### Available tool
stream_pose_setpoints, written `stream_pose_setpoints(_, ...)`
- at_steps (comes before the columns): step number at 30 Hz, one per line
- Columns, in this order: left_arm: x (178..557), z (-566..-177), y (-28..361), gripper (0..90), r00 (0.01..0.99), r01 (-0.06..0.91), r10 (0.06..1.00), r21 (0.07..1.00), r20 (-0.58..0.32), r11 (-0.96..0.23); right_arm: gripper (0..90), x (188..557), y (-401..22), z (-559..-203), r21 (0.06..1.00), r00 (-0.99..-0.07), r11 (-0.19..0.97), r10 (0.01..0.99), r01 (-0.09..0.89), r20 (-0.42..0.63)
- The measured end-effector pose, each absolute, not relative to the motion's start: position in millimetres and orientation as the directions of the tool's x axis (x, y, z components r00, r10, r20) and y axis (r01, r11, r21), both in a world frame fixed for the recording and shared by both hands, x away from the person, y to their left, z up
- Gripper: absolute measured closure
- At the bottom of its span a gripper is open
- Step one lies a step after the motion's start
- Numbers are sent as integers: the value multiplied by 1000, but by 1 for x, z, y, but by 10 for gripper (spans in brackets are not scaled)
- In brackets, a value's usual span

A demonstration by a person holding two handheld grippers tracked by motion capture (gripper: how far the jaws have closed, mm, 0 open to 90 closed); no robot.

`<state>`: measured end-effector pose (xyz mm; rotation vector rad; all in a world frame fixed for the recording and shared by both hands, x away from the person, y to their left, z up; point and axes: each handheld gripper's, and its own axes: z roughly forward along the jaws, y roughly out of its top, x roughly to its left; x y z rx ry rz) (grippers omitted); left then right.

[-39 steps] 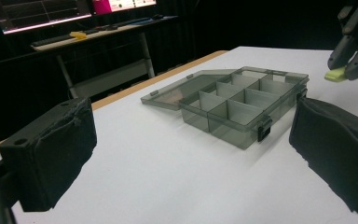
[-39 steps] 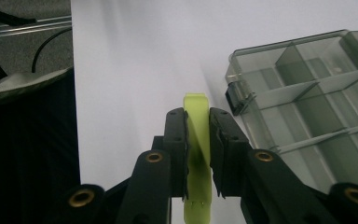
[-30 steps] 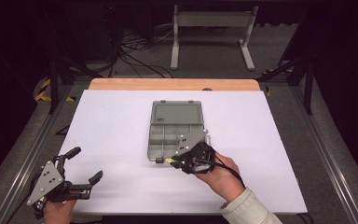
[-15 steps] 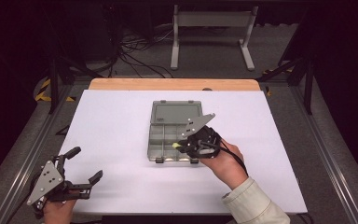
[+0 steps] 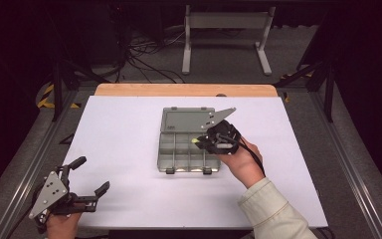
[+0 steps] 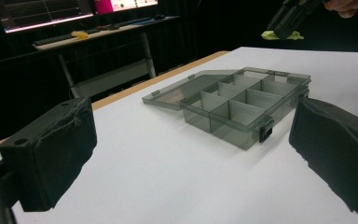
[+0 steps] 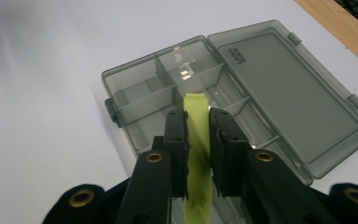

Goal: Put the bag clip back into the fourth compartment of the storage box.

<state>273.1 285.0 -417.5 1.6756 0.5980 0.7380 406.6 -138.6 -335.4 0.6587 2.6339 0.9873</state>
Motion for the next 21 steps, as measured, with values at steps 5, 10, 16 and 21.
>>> stream_pose_setpoints(5,273,-418,285,14,674,8,722,976,157,-219,780,419,-145,-338,679,-841,644,536,353,-70)
stream_pose_setpoints(10,273,-418,285,14,672,8,724,975,158,-220,780,429,-149,-342,678,-821,628,567,382,-63)
stream_pose_setpoints(16,273,-417,285,14,670,6,725,976,158,-219,780,441,-153,-346,677,-795,609,604,413,-59)
stream_pose_setpoints(21,273,-417,285,14,671,7,724,976,158,-219,780,448,-154,-350,673,-780,602,623,430,-59)
